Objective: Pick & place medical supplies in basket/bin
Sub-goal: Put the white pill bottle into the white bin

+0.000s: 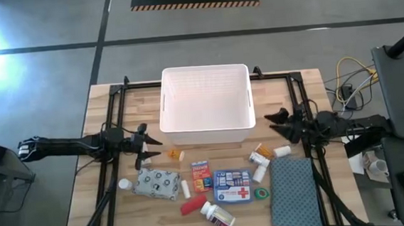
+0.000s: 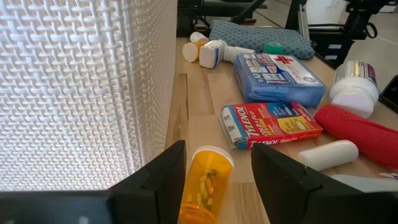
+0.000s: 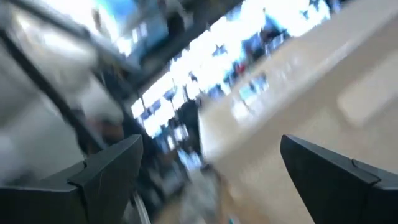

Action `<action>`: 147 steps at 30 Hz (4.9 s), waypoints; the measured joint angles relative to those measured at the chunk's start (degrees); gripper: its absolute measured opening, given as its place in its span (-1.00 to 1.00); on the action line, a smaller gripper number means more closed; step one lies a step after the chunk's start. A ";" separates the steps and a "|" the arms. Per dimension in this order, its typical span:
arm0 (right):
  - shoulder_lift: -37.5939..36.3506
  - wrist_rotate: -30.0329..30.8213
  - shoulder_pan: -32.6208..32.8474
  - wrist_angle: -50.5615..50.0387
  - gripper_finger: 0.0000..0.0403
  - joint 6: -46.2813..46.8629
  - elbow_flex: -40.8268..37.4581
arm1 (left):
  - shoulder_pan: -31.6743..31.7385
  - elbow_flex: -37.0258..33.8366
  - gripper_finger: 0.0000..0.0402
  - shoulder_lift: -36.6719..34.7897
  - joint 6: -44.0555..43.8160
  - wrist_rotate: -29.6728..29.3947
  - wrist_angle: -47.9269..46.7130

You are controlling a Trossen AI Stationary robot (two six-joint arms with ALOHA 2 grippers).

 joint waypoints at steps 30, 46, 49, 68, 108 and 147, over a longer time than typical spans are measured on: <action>14.54 1.48 -0.12 46.52 0.84 10.39 0.02 | 0.02 -0.02 -0.18 0.02 -0.01 -0.02 -0.01; 25.30 4.43 -0.13 -63.43 0.84 10.54 40.93 | 0.00 0.00 -0.18 0.00 0.01 0.00 -0.01; 29.83 4.43 -0.09 -71.04 0.84 12.26 46.38 | 0.00 0.00 -0.18 0.00 0.01 0.00 -0.01; 60.53 -5.09 -0.09 -97.29 0.84 -13.63 57.36 | 0.01 -0.01 -0.19 0.00 0.00 -0.01 -0.01; 78.73 -5.66 17.55 -78.12 0.44 -17.65 40.50 | 0.01 0.00 -0.18 0.00 0.00 0.00 0.00; 76.87 -8.15 17.68 -69.97 0.22 -10.46 39.89 | 0.01 0.00 -0.18 0.00 -0.01 -0.02 -0.01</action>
